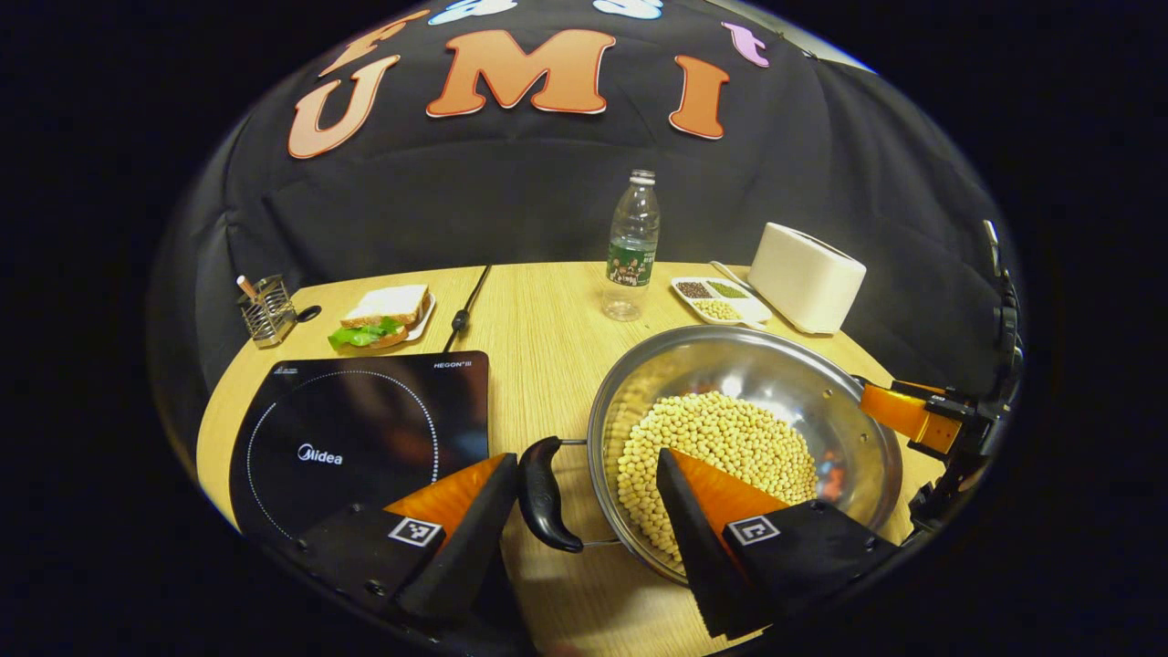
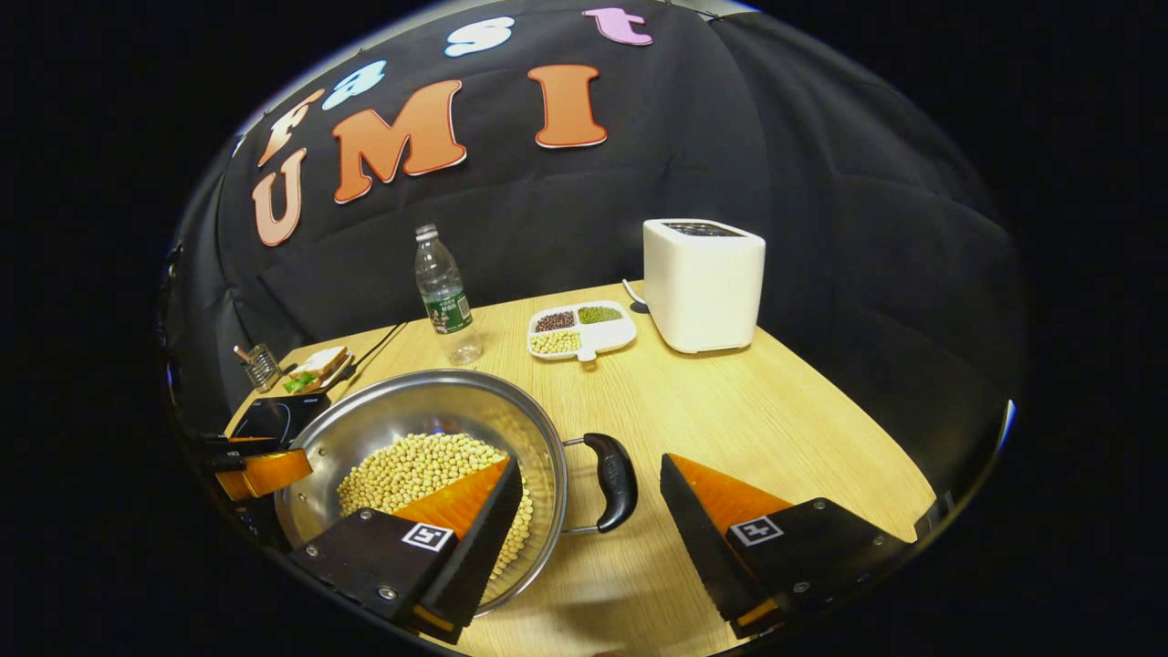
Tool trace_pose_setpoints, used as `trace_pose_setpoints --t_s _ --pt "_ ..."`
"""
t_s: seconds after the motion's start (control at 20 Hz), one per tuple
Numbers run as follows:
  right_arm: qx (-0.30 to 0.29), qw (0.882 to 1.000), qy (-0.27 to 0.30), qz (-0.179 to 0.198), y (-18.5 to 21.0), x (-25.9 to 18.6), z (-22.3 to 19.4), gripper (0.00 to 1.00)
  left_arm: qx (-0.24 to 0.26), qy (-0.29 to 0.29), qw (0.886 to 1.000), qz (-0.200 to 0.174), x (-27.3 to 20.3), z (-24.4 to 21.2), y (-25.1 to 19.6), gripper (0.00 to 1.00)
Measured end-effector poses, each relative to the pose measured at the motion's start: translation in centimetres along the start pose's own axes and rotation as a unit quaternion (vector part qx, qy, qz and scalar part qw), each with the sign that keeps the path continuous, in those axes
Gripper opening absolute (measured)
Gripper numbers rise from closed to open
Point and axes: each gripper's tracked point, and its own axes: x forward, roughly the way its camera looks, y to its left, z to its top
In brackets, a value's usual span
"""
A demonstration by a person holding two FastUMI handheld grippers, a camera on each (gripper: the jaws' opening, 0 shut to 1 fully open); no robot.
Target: First push the handle of the pot to place it horizontally, then grasp the pot with both hands and set it on the induction cooktop.
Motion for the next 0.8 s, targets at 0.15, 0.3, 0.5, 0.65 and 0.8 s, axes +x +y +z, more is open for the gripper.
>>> trace_pose_setpoints --t_s 0.15,0.3,0.5,0.65,0.8 --pt "0.004 0.999 0.034 0.017 0.6 1.5 -0.9 0.94 -0.006 0.017 1.000 0.000 1.1 -0.4 0.0 0.98" --pt "0.007 0.998 0.055 0.025 0.8 2.4 -1.5 0.93 -0.015 0.035 0.999 -0.002 2.2 -0.8 0.0 0.98" --pt "-0.001 0.997 0.072 0.015 0.1 3.4 -2.1 0.77 -0.011 0.067 0.998 0.003 3.5 -1.3 0.0 0.98" --pt "0.016 0.996 0.087 0.026 0.2 3.4 -2.3 0.62 0.021 0.088 0.996 0.025 3.8 -0.7 1.0 0.82" --pt "0.027 0.994 0.100 0.021 -0.1 3.0 -2.1 0.54 0.032 0.100 0.994 0.018 3.9 -1.7 0.7 0.64"
